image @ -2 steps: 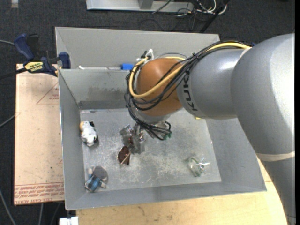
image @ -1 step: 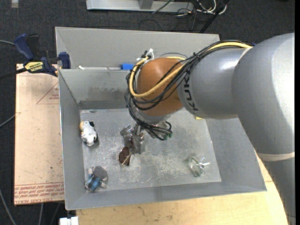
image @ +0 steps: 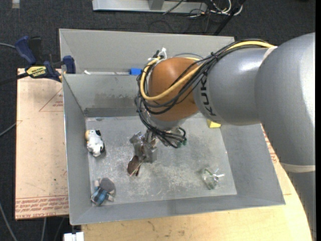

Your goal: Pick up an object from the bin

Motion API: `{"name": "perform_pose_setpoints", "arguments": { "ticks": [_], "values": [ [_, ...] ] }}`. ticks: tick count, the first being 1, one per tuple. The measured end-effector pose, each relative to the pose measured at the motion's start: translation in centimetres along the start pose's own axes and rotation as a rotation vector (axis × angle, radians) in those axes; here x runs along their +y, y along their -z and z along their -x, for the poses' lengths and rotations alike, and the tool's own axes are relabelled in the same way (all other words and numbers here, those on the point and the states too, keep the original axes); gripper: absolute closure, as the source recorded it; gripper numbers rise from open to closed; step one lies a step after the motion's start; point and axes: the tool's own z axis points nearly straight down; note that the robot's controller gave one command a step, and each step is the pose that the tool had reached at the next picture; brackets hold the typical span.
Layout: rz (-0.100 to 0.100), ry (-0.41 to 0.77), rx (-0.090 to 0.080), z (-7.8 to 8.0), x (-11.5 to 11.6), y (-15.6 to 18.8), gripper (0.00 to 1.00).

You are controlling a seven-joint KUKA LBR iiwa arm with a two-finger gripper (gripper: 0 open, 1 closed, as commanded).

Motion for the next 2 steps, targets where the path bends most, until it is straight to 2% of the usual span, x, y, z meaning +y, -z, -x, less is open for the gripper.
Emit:
{"name": "perform_pose_setpoints", "arguments": {
  "ticks": [1, 2],
  "values": [
    [-0.003, -0.001, -0.007, 0.21, -0.06, 1.52, 1.0],
    [-0.003, -0.001, -0.007, 0.19, -0.03, 2.46, 1.0]
  ]
}}
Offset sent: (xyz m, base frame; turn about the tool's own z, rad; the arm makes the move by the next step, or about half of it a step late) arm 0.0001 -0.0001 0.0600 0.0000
